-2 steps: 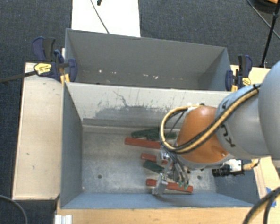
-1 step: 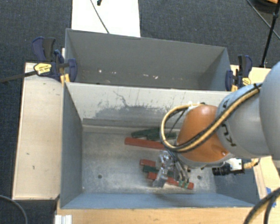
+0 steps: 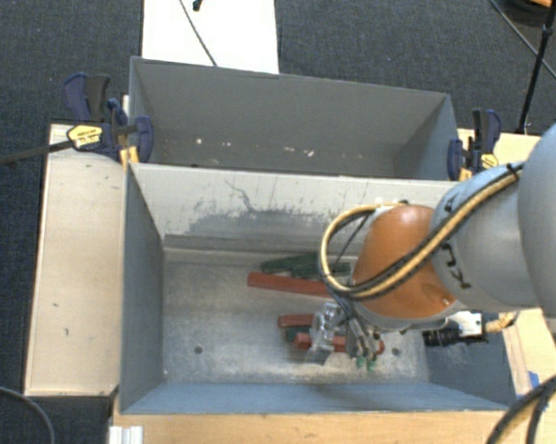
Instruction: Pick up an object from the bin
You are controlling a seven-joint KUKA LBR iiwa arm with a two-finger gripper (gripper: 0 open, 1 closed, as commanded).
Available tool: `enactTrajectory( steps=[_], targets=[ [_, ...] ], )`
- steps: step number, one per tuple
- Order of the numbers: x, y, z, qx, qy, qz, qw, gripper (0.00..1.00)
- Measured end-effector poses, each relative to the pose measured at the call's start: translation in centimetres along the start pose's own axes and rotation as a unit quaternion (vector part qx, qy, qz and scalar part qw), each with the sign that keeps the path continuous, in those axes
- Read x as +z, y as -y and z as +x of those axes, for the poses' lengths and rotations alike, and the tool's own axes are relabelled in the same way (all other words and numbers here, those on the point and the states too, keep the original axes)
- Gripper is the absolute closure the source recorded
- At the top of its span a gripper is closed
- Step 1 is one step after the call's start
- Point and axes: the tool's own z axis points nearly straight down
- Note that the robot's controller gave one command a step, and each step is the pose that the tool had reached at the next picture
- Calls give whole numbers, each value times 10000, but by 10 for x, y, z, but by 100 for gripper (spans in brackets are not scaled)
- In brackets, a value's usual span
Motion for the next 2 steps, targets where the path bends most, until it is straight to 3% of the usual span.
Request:
enactTrajectory(
  steps=[2],
  targets=[
    [-33,-1,-2,-2,3,-2,10000,100]
  ],
)
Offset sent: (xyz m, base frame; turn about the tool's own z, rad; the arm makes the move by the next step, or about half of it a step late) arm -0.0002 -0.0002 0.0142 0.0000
